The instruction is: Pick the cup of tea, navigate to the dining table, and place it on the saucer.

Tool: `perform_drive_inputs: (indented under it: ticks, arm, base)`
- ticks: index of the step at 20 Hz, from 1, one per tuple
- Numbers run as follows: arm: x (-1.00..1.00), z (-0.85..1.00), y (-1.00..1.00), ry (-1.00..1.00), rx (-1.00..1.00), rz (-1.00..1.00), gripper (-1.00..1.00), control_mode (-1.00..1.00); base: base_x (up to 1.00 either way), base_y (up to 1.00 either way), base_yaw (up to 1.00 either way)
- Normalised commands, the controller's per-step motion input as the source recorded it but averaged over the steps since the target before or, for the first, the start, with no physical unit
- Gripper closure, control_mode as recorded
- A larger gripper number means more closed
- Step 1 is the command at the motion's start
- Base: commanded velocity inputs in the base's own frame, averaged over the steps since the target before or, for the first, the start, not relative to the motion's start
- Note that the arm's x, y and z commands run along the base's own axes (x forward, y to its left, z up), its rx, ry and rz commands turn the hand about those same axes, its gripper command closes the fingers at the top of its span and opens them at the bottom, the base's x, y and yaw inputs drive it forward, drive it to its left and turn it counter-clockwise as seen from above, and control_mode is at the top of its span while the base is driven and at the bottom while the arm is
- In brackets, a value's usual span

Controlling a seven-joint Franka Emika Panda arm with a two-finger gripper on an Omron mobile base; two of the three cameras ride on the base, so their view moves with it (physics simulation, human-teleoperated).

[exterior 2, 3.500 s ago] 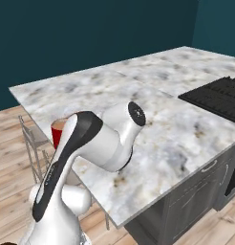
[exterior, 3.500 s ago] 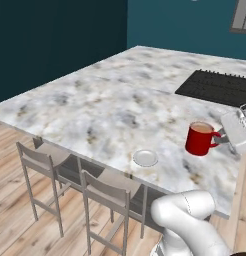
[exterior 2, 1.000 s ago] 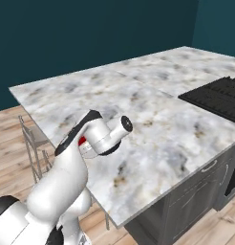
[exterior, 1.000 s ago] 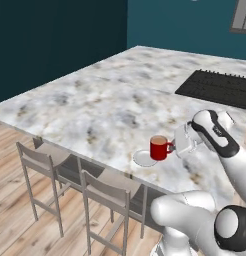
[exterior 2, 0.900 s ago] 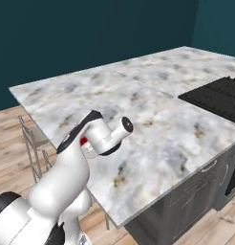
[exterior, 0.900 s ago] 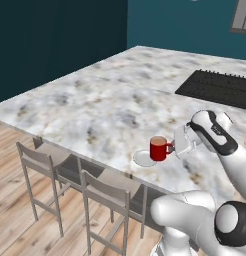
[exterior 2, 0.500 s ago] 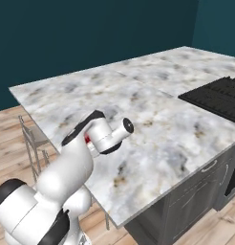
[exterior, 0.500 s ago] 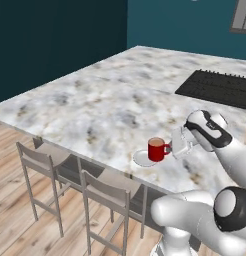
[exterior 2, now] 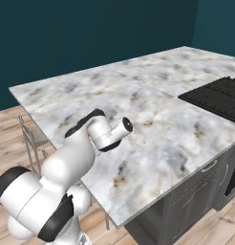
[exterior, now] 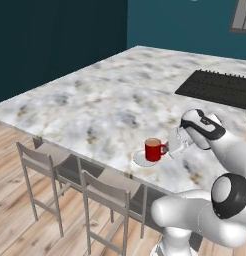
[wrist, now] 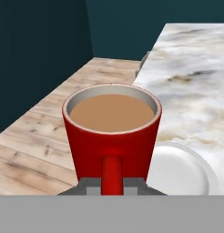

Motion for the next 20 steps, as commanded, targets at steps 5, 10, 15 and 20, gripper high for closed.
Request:
perform_drive_inputs:
  ticks: [5, 10, 15, 20]
  arm:
    - [0.12, -0.36, 0.17, 0.03, 0.00, 0.00, 1.00, -1.00]
    - [0.17, -0.19, 0.04, 0.01, 0.00, 0.00, 1.00, -1.00]
    - [0.13, -0.01, 0.00, 0.00, 0.00, 0.00, 1.00, -1.00]
    - [0.10, 0.00, 0.00, 0.00, 0.00, 0.00, 1.00, -1.00]
  base:
    - [0.00, 0.00, 0.00]
    - [0.00, 0.00, 0.00]
    - [0.00, 0.00, 0.00]
    - [0.00, 0.00, 0.00]
